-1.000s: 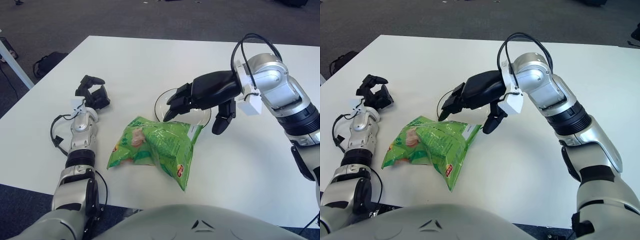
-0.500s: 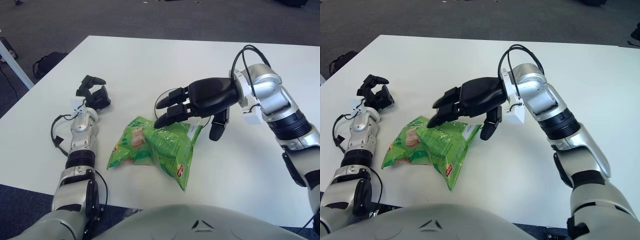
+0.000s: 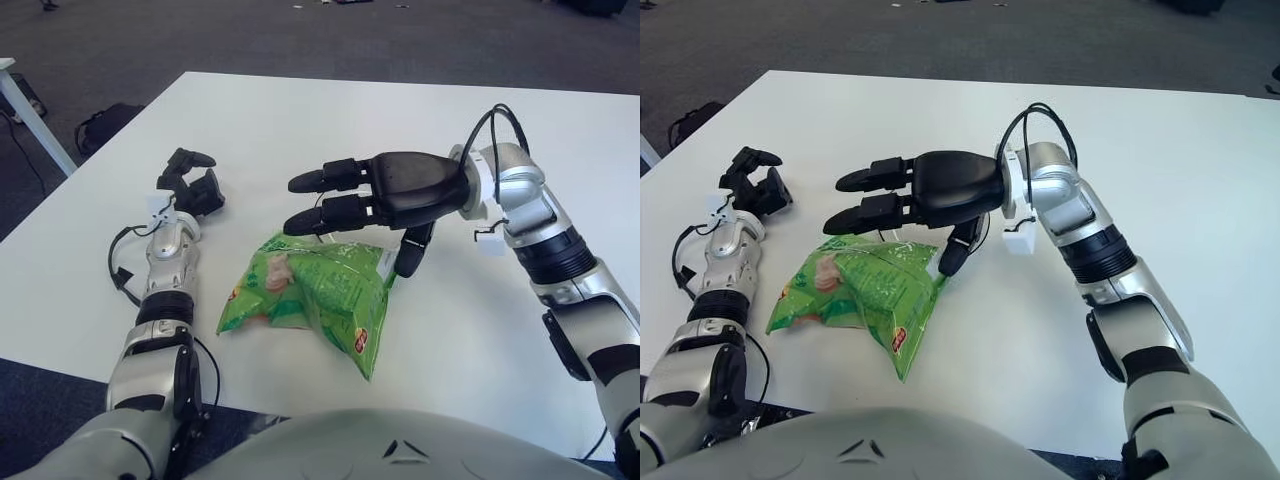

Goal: Put the snack into the plate.

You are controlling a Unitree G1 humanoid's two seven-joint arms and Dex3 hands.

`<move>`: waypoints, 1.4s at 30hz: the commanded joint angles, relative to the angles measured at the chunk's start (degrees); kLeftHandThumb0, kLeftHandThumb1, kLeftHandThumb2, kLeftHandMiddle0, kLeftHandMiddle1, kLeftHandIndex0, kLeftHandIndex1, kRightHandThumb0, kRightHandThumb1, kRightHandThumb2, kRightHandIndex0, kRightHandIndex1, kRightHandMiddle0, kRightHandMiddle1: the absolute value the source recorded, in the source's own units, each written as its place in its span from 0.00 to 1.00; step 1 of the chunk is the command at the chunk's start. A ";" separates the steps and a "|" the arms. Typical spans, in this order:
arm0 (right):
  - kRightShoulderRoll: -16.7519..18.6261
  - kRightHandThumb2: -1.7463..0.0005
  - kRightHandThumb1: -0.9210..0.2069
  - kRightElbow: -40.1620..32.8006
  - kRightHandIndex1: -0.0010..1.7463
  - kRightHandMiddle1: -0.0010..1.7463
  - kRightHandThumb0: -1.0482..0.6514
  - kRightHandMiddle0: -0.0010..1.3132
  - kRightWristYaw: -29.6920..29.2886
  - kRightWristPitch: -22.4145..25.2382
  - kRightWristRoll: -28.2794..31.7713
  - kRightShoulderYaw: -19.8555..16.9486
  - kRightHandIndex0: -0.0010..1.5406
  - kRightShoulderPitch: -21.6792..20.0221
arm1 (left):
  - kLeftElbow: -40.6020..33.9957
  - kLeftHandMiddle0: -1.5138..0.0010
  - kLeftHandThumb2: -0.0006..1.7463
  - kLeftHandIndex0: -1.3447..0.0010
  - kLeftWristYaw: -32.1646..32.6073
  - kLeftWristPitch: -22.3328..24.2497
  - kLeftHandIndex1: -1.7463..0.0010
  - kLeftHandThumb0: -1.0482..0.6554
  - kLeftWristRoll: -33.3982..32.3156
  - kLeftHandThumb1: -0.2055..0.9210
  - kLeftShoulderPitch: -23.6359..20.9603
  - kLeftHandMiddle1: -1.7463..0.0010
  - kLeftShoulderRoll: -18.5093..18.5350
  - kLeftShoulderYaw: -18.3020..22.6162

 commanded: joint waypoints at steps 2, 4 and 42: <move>0.60 0.43 0.36 1.31 0.00 0.04 0.43 0.00 -2.68 -1.21 -1.25 -0.72 0.00 0.39 | 2.50 0.39 0.68 0.61 1.01 1.74 0.00 0.35 0.66 0.55 3.51 0.00 -1.44 -0.46; 0.79 0.44 0.35 2.00 0.00 0.05 0.41 0.00 -3.35 -1.43 -1.82 -0.57 0.00 0.34 | 2.27 0.40 0.68 0.61 1.40 2.45 0.00 0.35 0.73 0.56 3.35 0.00 -1.49 -0.60; -8.41 0.22 0.43 4.20 0.01 0.01 0.56 0.00 14.87 -1.00 14.92 10.95 0.03 -9.10 | -7.99 0.32 0.63 0.64 4.46 7.24 0.00 0.36 2.47 0.61 6.99 0.00 -3.98 -3.01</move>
